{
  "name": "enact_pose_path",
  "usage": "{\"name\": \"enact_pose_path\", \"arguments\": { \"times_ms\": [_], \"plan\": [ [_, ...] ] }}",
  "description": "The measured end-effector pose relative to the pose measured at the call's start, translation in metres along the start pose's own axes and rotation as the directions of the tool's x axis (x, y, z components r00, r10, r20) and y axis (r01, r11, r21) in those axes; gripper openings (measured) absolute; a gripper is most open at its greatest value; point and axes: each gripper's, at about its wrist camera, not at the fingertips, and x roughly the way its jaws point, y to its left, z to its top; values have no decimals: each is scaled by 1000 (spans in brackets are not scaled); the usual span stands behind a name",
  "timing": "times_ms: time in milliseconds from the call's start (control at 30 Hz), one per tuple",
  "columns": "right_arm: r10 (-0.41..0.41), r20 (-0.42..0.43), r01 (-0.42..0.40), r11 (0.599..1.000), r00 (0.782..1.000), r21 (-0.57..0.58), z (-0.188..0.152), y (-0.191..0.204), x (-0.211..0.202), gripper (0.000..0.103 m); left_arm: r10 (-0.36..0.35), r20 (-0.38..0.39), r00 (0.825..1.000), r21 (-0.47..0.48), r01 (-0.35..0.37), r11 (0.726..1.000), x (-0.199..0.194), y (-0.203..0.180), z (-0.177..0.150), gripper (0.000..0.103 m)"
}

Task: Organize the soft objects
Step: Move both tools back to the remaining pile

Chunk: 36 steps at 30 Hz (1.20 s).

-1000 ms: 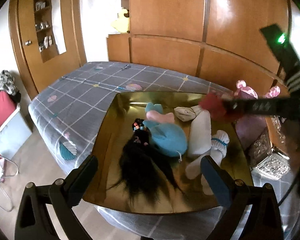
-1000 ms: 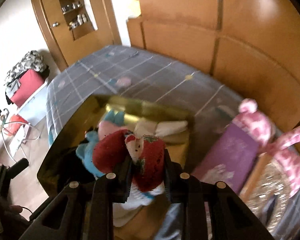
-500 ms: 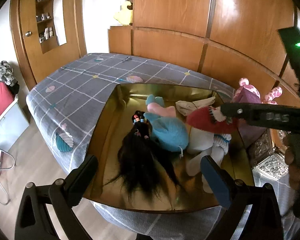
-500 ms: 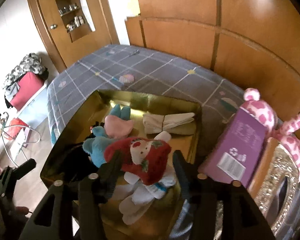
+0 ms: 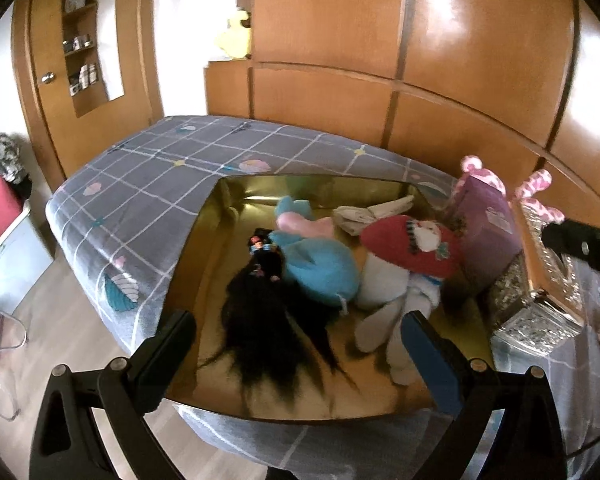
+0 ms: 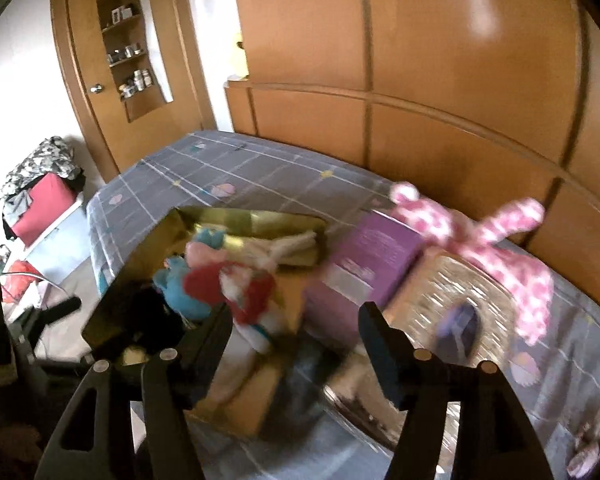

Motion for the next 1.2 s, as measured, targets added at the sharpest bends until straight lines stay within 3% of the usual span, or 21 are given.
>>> {"name": "enact_pose_path", "arguments": {
  "times_ms": [367, 667, 1000, 1100, 1200],
  "plan": [
    [-126, 23, 123, 985, 992, 118, -60, -68, -55, 66, -140, 65, 988, 121, 131, 984, -33, -45, 6, 103],
    [-275, 23, 258, 925, 961, 280, -97, -140, -97, 66, -253, 48, 966, 256, 233, 938, -50, -101, 4, 103],
    [-440, 1, 388, 794, 898, 468, -137, -222, -150, 66, -356, -14, 935, 412, 329, 849, -61, -171, -5, 103],
    [-495, -6, 421, 732, 869, 536, -152, -249, -168, 66, -373, -49, 926, 432, 357, 828, -57, -192, -8, 103],
    [-575, -19, 453, 623, 818, 638, -177, -283, -193, 66, -391, -92, 916, 440, 389, 809, -51, -213, -10, 103]
  ]
}}
